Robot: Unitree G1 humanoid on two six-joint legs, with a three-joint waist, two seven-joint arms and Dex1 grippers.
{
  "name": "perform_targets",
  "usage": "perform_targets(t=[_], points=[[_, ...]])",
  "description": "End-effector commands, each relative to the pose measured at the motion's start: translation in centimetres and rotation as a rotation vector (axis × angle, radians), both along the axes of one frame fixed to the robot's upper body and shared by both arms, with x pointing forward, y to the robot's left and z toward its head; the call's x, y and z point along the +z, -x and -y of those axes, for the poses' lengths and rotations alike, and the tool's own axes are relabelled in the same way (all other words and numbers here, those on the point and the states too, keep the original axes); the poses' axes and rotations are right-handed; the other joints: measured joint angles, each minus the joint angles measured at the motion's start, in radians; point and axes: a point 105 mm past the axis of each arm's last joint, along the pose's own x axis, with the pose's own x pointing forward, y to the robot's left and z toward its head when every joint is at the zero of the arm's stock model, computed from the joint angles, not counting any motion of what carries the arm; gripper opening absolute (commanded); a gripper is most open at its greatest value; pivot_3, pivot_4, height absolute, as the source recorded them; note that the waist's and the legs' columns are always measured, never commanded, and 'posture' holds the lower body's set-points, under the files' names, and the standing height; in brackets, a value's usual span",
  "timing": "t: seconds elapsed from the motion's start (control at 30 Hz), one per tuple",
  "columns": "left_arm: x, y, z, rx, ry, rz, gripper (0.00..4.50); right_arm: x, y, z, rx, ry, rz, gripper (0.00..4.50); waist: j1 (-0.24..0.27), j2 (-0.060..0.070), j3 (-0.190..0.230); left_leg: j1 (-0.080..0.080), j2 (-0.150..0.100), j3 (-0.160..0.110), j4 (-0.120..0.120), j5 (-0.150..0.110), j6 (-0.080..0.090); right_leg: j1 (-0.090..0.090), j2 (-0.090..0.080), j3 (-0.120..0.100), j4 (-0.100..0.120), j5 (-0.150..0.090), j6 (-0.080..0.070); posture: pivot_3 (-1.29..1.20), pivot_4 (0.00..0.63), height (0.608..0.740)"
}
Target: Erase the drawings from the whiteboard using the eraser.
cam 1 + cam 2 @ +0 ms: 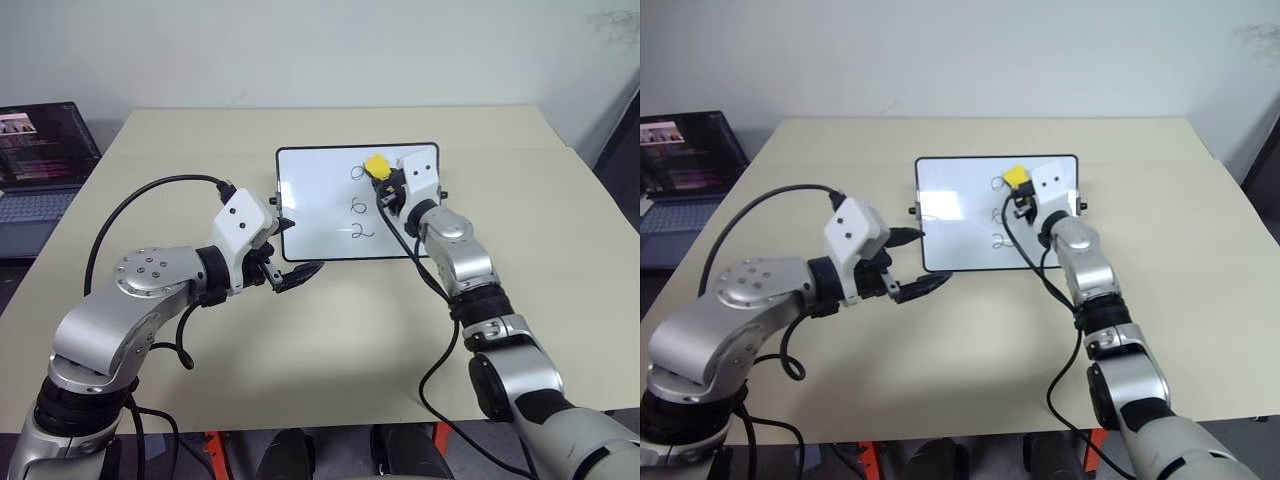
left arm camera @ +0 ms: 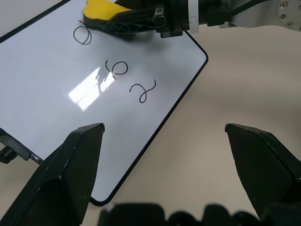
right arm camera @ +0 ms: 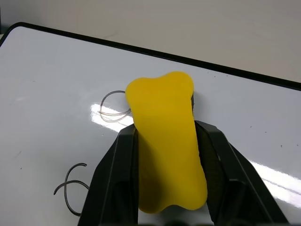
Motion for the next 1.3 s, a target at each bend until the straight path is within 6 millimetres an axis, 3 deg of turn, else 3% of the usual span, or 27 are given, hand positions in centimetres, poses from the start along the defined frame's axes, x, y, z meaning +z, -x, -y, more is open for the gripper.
perform_targets(t=[0.03,0.67,0.9,1.3], points=[[1.3,0.2,-0.2,0.009,-0.004,0.06,4.5,-0.1,0.0,-1.1,0.024,0.009,-0.013,1.37,0.0,0.0,0.0,0.0,0.0,0.0,0.0,0.0,0.0,0.0,0.0,0.0,0.0,0.0,0.0,0.0,0.15,0.74],[1.3,0.0,-0.4,0.027,0.005,0.061,4.5,-0.1,0.7,-5.1,0.112,0.003,-0.018,1.37,0.001,0.0,0.0,0.0,0.0,0.0,0.0,0.0,0.0,0.0,0.0,0.0,0.0,0.0,0.0,0.0,0.15,0.74],[1.2,-0.1,-0.3,0.024,0.01,0.061,4.5,-0.4,0.4,-3.7,0.087,0.024,-0.021,1.37,0.002,0.0,0.0,0.0,0.0,0.0,0.0,0.0,0.0,0.0,0.0,0.0,0.0,0.0,0.0,0.0,0.15,0.74],[1.2,-0.5,0.0,0.009,0.015,0.062,4.5,-1.6,-0.2,1.3,-0.006,0.092,-0.043,1.37,0.027,0.0,0.0,0.0,0.0,-0.001,0.001,0.0,0.0,0.001,0.0,-0.001,-0.001,0.0,0.0,0.0,0.15,0.74]])
